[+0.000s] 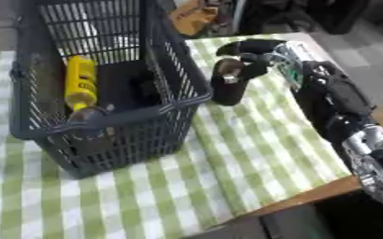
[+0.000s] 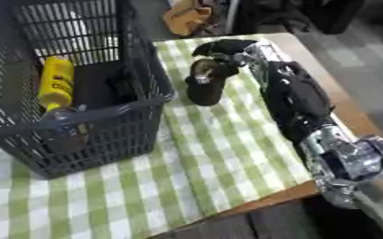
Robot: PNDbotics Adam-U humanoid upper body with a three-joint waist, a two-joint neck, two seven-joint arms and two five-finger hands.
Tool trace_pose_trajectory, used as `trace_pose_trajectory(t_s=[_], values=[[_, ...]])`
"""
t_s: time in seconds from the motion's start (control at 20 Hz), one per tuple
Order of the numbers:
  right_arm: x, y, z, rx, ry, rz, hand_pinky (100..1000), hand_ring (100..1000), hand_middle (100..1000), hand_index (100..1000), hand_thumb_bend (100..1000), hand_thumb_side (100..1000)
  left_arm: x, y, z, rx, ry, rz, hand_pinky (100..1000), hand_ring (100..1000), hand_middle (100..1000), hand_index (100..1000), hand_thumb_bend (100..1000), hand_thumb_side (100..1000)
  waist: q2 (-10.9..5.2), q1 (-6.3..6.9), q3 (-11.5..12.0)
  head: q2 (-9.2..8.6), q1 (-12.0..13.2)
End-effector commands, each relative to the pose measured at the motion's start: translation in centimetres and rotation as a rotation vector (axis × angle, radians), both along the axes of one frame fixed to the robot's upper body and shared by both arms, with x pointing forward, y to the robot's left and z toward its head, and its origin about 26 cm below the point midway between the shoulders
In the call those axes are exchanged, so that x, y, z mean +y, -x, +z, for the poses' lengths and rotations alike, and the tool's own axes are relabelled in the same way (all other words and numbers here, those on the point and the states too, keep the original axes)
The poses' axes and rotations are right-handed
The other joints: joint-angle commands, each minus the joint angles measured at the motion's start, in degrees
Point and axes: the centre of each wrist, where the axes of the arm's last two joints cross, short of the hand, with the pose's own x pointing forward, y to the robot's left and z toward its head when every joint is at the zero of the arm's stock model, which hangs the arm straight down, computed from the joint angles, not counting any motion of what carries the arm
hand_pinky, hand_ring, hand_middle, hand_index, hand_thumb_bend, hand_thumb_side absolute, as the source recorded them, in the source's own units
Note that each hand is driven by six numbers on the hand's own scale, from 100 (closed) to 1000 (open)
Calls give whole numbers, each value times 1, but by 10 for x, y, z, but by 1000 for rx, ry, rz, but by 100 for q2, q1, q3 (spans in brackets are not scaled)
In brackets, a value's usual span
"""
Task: Pick up objects on the table and place them in the box.
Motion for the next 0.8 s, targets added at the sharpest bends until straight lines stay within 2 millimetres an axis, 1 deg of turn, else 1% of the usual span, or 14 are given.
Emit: trace_pose_trajectory(t_s=[0.05, 0.45, 0.8], values=[[-3, -2, 10, -18, 13, 1, 1000, 998, 963, 1000, 629, 710, -1, -1, 7, -25, -6, -11, 432, 959, 839, 822, 722, 843, -102, 108, 1, -67, -14], [-2, -1, 5, -6, 16, 4, 1000, 998, 963, 1000, 629, 716, -1, -1, 7, -25, -5, -11, 432, 959, 839, 822, 724, 843, -99, 107, 11, -110, -12], [-7, -1, 8, -20, 38, -16, 1000, 1000, 978, 1000, 622, 730, -1, -1, 7, -25, -4, -10, 432, 959, 840, 822, 725, 844, -92, 97, 9, -106, -22]])
